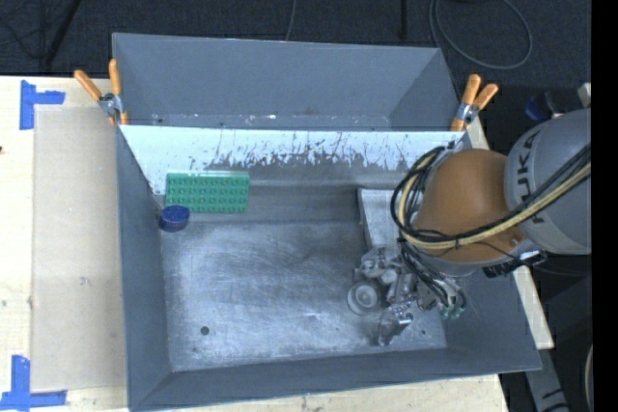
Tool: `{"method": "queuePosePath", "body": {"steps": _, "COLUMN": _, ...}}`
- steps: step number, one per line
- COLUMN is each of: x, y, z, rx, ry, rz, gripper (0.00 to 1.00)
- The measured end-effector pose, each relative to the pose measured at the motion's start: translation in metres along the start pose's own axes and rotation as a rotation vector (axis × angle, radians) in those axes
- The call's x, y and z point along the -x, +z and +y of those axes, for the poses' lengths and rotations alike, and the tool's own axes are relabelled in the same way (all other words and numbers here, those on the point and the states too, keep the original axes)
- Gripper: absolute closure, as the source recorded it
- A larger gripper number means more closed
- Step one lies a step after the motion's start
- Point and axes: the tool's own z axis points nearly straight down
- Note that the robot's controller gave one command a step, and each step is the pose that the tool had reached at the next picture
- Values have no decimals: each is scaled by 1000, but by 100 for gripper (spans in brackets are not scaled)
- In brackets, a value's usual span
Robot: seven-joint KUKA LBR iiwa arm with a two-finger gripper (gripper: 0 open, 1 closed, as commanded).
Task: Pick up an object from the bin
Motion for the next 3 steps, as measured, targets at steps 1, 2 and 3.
{"method": "queuePosePath", "body": {"steps": 1, "x": 2, "y": -4, "z": 2, "rx": 0, "ry": 0, "rz": -6, "gripper": 100}}
{"method": "queuePosePath", "body": {"steps": 2, "x": 15, "y": -117, "z": -6, "rx": -4, "ry": -32, "rz": -17, "gripper": 100}}
{"method": "queuePosePath", "body": {"steps": 3, "x": 52, "y": -193, "z": -38, "rx": -5, "ry": -227, "rz": -16, "gripper": 100}}
